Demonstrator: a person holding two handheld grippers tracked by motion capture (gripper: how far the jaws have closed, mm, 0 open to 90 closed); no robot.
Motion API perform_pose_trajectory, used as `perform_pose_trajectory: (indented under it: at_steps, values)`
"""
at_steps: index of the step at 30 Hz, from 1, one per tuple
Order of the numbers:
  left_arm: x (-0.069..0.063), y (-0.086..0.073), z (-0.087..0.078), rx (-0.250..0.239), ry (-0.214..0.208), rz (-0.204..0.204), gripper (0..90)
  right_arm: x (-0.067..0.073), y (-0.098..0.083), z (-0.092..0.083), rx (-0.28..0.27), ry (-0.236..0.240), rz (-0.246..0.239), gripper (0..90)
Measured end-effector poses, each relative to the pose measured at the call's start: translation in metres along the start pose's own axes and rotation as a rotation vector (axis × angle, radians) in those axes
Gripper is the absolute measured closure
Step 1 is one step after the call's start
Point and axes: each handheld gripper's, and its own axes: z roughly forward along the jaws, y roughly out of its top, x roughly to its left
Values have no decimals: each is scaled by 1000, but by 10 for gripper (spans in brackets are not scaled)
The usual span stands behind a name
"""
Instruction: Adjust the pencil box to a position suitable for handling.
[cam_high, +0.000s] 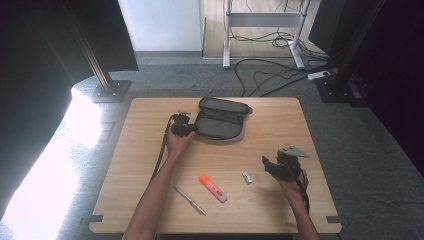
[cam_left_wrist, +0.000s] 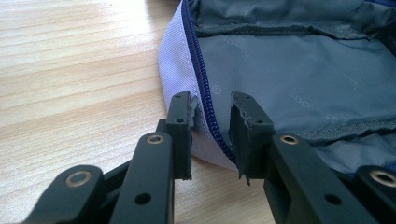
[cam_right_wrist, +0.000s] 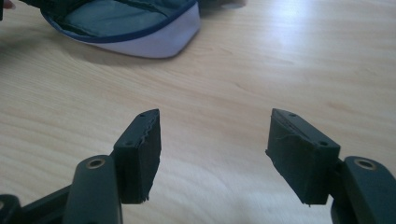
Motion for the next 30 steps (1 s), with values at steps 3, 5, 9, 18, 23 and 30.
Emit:
perform_pose_trajectory:
  at_steps: [3,5,9,18,23,30]
  values:
    - [0,0,0,0,-5,-3,706,5,8,10,5,9,-4,359]
    - [0,0,0,1,-6,-3,707,7,12,17,7,12,-8,362]
    - [0,0,-1,4,-6,1,710,7,20,25,13,41,7,378]
    - [0,0,0,6,-3,-4,736,9,35,43,22,50,16,389]
    - [0,0,-1,8,0,-7,758,12,49,50,4,47,5,402]
    - [-1,0,-1,13,3,-5,764,14,61,59,11,53,-2,419]
